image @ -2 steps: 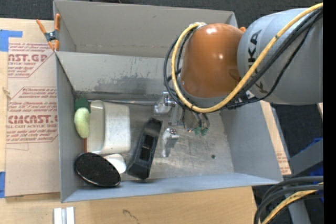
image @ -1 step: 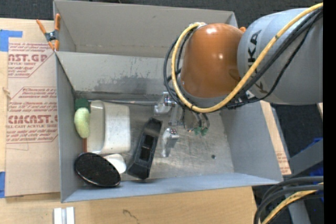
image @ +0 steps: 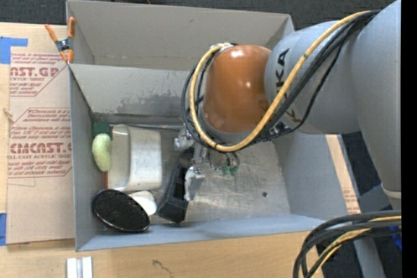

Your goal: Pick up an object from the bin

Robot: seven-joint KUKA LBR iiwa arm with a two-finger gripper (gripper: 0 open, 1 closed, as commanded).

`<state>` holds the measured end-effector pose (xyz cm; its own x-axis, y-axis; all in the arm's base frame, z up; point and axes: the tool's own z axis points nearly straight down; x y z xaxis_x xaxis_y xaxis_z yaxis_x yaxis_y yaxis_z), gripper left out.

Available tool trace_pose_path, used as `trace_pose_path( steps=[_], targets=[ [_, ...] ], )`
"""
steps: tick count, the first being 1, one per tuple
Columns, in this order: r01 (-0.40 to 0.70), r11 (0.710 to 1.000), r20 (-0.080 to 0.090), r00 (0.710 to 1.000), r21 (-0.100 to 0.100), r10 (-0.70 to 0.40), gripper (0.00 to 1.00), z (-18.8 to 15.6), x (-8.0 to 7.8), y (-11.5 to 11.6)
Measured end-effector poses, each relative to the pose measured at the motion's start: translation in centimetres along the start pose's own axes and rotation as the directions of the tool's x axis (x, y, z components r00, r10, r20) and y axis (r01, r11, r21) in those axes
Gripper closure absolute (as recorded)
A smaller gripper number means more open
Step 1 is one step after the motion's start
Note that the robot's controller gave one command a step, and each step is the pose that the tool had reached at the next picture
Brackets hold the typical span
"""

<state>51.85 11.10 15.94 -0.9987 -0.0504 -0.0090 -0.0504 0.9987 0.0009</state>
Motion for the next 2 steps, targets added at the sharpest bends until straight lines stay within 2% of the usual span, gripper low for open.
trace_pose_path(
  steps=[1,2],
  targets=[
    [0.051,0.999,-0.019,0.998,0.002,-0.051,0.0,2.5,0.2,2.0],
    [0.23,0.973,-0.006,0.973,-0.002,-0.23,0.0,0.7,-2.3,1.6]
  ],
)
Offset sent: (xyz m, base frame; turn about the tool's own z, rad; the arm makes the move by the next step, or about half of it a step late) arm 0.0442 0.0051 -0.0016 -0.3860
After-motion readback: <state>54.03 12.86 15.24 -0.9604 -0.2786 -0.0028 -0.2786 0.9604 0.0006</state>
